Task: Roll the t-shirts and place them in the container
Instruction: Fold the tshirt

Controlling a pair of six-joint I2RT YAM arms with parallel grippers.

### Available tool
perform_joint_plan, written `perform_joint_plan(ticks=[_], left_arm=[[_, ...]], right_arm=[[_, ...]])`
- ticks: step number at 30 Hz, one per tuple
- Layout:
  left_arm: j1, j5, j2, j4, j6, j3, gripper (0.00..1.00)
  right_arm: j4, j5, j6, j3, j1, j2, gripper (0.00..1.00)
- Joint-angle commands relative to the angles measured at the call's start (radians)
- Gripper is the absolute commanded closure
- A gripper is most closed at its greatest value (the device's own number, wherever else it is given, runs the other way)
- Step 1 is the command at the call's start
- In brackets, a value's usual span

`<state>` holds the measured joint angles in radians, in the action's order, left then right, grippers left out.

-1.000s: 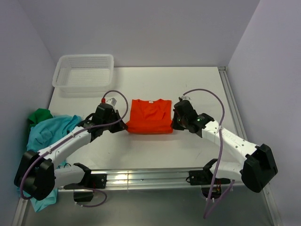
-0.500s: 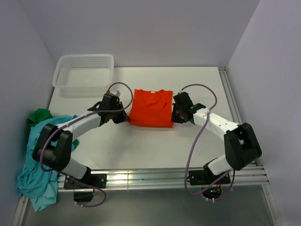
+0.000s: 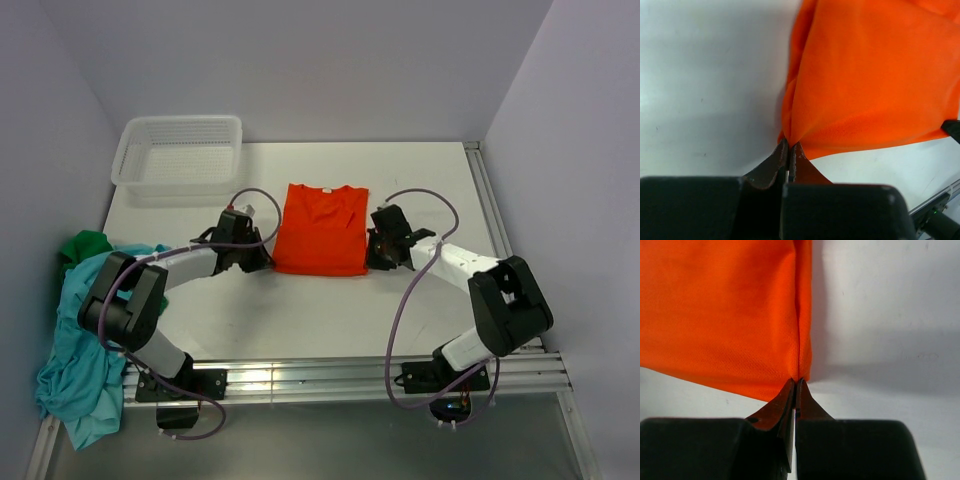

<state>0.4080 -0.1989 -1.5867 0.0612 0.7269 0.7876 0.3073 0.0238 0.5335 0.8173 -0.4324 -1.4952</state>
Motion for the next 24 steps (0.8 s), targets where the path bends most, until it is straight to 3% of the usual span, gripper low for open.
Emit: perform_joint_plan(ticks=[1, 5, 13, 14, 15, 17, 21, 24], left_arm=[[-0.011, -0.007, 0.024, -0.096, 0.008, -0.091, 1.00], [-0.011, -0.002, 0.037, -0.136, 0.009, -0.143, 0.99], [-0.012, 0.053, 0.146, -0.064, -0.020, -0.140, 0.96], [-0.014, 0.055, 0.148, -0.034, -0.024, -0.134, 0.96], [-0.020, 0.059, 0.155, -0.015, -0.032, -0.122, 0.96], [-0.035, 0.056, 0.162, -0.005, -0.040, -0.114, 0.92], [-0.067, 0.061, 0.171, 0.032, -0.070, -0.084, 0.73], [-0.107, 0.029, 0.159, 0.048, -0.090, -0.045, 0.66]], right_arm=[[-0.004, -0.028, -0.012, -0.059, -0.002, 0.059, 1.00], [-0.014, -0.028, -0.001, -0.118, -0.038, 0.102, 0.99], [0.015, -0.093, 0.123, -0.182, -0.277, 0.213, 0.93], [0.022, -0.111, 0.140, -0.187, -0.301, 0.222, 0.90], [0.035, -0.119, 0.169, -0.190, -0.322, 0.231, 0.79], [0.059, -0.148, 0.187, -0.190, -0.383, 0.259, 0.68], [0.104, -0.212, 0.172, -0.181, -0.439, 0.329, 0.60], [0.119, -0.237, 0.081, -0.162, -0.462, 0.388, 0.50]])
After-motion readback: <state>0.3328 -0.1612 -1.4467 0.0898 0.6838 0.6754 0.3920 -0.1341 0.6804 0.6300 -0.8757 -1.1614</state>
